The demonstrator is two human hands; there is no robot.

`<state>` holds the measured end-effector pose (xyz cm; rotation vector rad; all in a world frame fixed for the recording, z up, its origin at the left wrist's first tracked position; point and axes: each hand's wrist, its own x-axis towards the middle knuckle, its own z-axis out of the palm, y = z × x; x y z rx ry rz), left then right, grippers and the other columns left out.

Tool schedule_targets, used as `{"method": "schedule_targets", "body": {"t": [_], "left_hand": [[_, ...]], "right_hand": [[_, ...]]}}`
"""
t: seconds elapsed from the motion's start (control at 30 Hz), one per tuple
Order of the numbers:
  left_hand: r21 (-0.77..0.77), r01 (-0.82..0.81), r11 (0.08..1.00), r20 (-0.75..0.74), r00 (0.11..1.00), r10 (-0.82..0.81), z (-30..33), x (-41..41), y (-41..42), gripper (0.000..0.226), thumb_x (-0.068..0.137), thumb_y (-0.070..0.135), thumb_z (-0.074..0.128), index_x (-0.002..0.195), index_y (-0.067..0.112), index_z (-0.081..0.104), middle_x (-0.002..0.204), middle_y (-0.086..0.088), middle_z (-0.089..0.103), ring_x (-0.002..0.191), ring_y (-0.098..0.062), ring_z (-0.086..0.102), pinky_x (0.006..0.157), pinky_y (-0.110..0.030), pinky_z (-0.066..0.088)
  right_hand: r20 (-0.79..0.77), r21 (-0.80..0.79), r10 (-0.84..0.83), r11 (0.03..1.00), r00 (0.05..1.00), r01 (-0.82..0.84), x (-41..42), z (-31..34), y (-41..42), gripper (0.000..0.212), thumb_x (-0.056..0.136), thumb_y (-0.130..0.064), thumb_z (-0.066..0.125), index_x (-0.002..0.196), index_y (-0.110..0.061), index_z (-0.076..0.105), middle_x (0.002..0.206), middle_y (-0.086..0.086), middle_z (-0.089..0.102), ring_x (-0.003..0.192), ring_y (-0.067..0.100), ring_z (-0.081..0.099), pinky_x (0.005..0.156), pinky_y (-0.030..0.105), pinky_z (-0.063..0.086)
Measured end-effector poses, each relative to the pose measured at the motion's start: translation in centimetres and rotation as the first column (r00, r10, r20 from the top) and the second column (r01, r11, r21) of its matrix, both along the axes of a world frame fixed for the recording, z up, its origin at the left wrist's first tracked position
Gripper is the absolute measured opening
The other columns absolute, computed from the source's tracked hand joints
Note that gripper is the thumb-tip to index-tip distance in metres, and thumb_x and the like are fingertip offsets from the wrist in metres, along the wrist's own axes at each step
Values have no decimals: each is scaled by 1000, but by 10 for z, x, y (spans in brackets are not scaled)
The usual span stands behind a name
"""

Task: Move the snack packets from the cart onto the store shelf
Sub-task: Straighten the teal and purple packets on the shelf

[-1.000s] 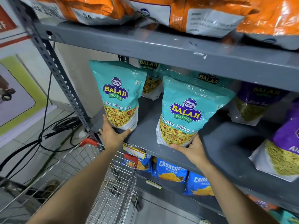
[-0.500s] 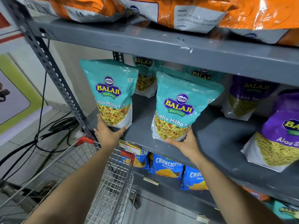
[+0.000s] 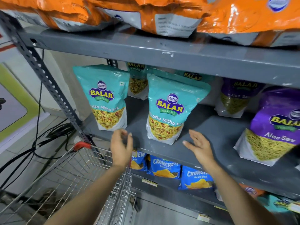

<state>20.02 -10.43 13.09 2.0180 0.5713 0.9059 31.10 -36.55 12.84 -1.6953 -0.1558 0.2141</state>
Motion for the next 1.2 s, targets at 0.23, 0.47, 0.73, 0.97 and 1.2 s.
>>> {"method": "schedule_targets", "body": {"t": [0.23,0.47,0.73,0.97,1.2], "left_hand": [[43,584,811,-108,809,-577,-12,31,-134,10,86,24,66,88,20,57,81,0,60,76,-13,58,70,-23,49],[-344,704,621,-274,558,-784,1,112,-275,118,56,41,90,150,12,23,150,1,36,139,-13,34,115,-28,28],[-416,667,618,-246,572,-782,-3,164,-340,110,40,42,95,133,22,41,127,7,59,115,-13,57,94,-29,46],[-414,609,676,-264,631,-730,0,148,-328,87,47,39,95,122,24,51,109,11,61,100,-12,60,85,-25,45],[-406,565,718,-281,671,-686,0,125,-294,87,49,37,94,123,29,48,105,20,59,93,-3,58,77,-17,43]], "right_hand": [[162,19,-437,898,885,441,-27,-7,-143,11,83,9,68,90,1,68,76,-26,74,74,-11,67,76,4,49],[416,49,-827,437,379,898,-39,0,-281,43,69,-44,83,102,-26,62,99,3,58,87,27,56,85,48,47],[291,-229,-720,587,631,776,5,-12,-356,143,47,-42,95,156,-12,7,162,10,20,150,23,23,124,43,20],[358,-190,-721,565,593,803,16,-21,-352,134,54,-21,96,156,-7,10,160,16,23,149,26,23,119,27,18],[365,-168,-690,611,625,773,16,-14,-336,134,51,-21,97,155,-14,14,157,13,30,146,28,29,114,30,24]]}}
